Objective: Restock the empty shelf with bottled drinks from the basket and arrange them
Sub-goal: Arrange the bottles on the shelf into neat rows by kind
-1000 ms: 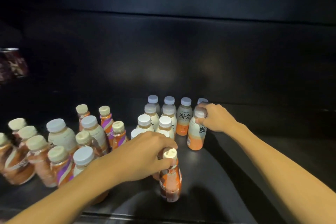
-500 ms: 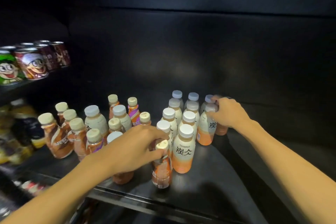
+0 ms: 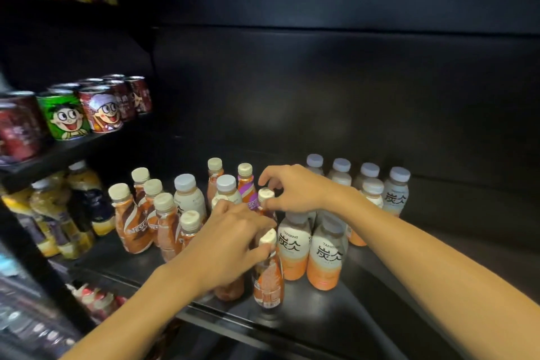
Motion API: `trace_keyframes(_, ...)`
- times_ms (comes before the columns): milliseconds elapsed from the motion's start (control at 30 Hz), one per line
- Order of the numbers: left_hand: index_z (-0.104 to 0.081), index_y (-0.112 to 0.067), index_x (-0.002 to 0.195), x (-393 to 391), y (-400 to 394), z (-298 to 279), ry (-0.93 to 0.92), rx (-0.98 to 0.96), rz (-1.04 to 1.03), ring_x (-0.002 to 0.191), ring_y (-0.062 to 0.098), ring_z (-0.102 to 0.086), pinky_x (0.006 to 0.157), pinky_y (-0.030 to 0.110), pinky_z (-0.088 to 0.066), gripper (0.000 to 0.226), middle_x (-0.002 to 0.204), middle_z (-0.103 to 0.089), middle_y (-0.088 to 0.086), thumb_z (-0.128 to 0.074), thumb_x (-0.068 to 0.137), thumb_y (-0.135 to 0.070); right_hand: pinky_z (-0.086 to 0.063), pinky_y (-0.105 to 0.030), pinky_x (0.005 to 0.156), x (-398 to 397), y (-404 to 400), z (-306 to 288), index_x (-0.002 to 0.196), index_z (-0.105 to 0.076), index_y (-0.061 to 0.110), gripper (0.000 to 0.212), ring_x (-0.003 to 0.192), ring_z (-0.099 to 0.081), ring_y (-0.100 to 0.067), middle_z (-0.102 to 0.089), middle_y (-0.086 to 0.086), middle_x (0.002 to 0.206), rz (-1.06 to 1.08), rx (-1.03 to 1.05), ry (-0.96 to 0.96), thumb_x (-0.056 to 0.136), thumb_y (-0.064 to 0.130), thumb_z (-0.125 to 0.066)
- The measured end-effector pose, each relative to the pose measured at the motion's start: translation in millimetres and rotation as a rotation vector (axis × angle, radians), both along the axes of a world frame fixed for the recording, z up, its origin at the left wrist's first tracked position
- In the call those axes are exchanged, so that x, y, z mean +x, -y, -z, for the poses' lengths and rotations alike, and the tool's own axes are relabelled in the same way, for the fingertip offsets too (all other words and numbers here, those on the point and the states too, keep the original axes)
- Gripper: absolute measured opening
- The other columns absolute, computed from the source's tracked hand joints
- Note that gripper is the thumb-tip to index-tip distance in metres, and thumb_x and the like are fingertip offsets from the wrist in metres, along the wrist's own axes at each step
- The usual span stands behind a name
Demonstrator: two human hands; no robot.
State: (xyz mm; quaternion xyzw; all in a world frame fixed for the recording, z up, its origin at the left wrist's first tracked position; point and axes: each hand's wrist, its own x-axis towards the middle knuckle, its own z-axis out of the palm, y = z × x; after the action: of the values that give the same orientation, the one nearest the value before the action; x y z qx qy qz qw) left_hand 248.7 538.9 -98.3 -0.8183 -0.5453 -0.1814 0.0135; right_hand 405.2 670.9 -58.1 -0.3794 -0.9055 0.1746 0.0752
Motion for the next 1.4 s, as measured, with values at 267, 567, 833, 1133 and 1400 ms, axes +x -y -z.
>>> trace_keyframes(267,-0.065,-0.032,0.111,-13.8,-19.7,7.3,0.002,0.052,-0.06,0.091,0.004,-0.05,0.092,0.031,-0.036,0.023,0.091,-0.065,-0.014,-0.058,0.094,-0.045,-0.059,-0.044,0.089,-9.6,-11.4,6.8,0.13,-0.057,0.027,0.049,0.099,-0.066,-0.018,-0.066,0.0,0.113,-0.046,-0.038,0.087,0.086,0.021,-0.078)
trace_keyframes(567,-0.067,-0.028,0.094,-22.5,-50.3,0.5,-0.083,0.026,-0.104,0.076,0.009,-0.054,0.074,0.032,-0.052,0.01,0.076,-0.061,-0.01,-0.064,0.091,-0.037,-0.053,-0.028,0.08,-7.4,-15.0,7.5,0.131,-0.057,0.022,0.045,0.097,-0.064,-0.014,-0.064,0.004,0.11,-0.062,-0.007,0.068,0.09,0.016,-0.075)
trace_keyframes(833,-0.068,-0.026,0.096,-26.4,-84.9,-17.3,-0.189,-0.067,-0.117,0.077,0.012,-0.059,0.081,0.029,-0.046,0.01,0.077,-0.06,-0.008,-0.068,0.088,-0.032,-0.042,-0.026,0.07,-13.8,-28.8,19.4,0.129,-0.059,0.023,0.044,0.093,-0.061,-0.015,-0.056,0.008,0.098,-0.016,0.165,0.105,0.089,0.021,-0.077)
trace_keyframes(1133,-0.067,-0.025,0.123,-38.4,-128.6,-21.2,-0.246,-0.029,-0.064,0.095,0.01,-0.06,0.099,0.031,-0.035,0.03,0.101,-0.068,-0.01,-0.066,0.095,-0.035,-0.048,-0.025,0.071,-9.6,-57.4,22.2,0.124,-0.061,0.025,0.039,0.098,-0.064,-0.016,-0.067,0.001,0.114,0.076,0.202,0.105,0.089,0.016,-0.076)
trace_keyframes(1400,-0.067,-0.025,0.112,-49.1,-169.6,-19.5,-0.36,0.001,0.048,0.098,0.011,-0.053,0.108,0.037,-0.03,0.022,0.095,-0.063,-0.009,-0.063,0.094,-0.037,-0.048,-0.027,0.075,-7.1,-79.6,25.2,0.126,-0.06,0.028,0.042,0.098,-0.062,-0.018,-0.063,0.0,0.112,0.175,0.141,0.096,0.088,0.017,-0.075)
